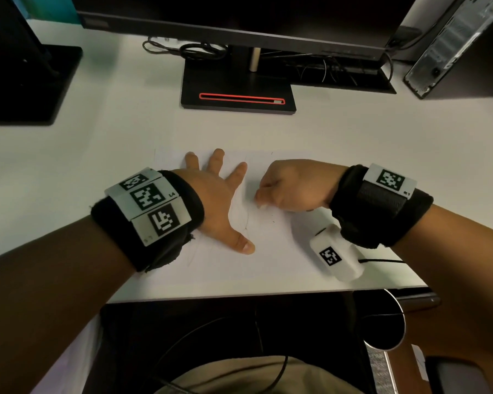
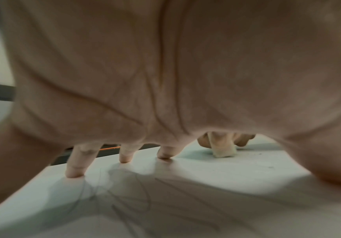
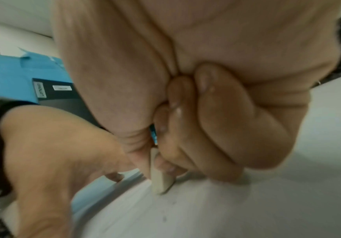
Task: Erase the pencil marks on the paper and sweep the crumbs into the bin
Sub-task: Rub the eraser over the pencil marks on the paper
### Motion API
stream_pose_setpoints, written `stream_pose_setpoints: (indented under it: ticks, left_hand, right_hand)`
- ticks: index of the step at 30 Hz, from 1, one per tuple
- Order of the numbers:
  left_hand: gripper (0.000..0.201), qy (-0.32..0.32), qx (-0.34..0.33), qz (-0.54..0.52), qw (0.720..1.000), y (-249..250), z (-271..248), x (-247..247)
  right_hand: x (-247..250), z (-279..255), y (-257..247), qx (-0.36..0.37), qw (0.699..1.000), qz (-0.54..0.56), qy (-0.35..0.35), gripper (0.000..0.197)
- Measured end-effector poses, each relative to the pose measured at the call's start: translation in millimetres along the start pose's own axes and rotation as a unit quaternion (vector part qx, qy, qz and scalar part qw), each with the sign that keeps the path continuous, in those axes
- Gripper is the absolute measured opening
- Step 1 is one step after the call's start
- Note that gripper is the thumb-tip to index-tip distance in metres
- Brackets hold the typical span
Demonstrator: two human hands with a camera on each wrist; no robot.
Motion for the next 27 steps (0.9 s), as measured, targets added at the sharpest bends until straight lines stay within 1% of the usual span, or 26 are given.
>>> stream_pose_setpoints:
  ticks: [2,4,6,9,11,13,17,18,21,22,25,27]
  left_hand:
    - [0.143,0.000,0.000,0.001,1.000,0,1,0]
    - [0.142,-0.002,0.000,0.000,1.000,0,1,0]
    - [0.142,-0.002,-0.001,-0.002,1.000,1,0,0]
    - [0.143,-0.002,0.001,-0.006,1.000,0,1,0]
    - [0.143,-0.001,-0.001,-0.005,1.000,0,1,0]
    - [0.144,-0.001,-0.004,-0.006,1.000,1,1,0]
    - [0.144,-0.003,-0.001,-0.009,1.000,-1,1,0]
    - [0.144,-0.002,-0.001,-0.008,1.000,-1,1,0]
    - [0.143,0.001,-0.005,-0.003,1.000,0,0,0]
    - [0.143,0.000,-0.004,-0.003,1.000,0,0,0]
    - [0.143,-0.003,-0.001,-0.008,1.000,0,1,0]
    - [0.143,-0.002,-0.003,-0.007,1.000,0,1,0]
  right_hand:
    - [-1,0,1,-0.001,1.000,0.011,-0.007,0.044]
    - [6,1,5,-0.015,1.000,0.025,0.005,0.044]
    - [8,2,5,-0.018,1.000,0.013,0.016,0.044]
    - [1,1,2,-0.005,1.000,0.009,-0.003,0.045]
    - [7,1,12,-0.024,0.999,0.022,0.011,0.045]
    - [14,1,19,-0.047,0.998,0.009,0.035,0.044]
    - [4,3,10,-0.021,1.000,0.014,-0.010,0.039]
    - [6,3,12,-0.029,0.999,0.024,-0.006,0.039]
    - [19,6,22,-0.062,0.997,0.029,0.034,0.040]
    - [18,7,21,-0.060,0.997,0.026,0.030,0.039]
    - [6,10,12,-0.036,0.998,0.043,-0.011,0.039]
    - [10,13,17,-0.048,0.996,0.070,-0.003,0.041]
Point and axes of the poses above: each hand's wrist, its own z-axis towards the middle knuckle, its own x-axis out of the back of the hand, y = z × x, the point moved 5 cm from there along z, towards the middle knuckle, and after that the axes turned 14 degrees about -z, right-handed, at the moved point
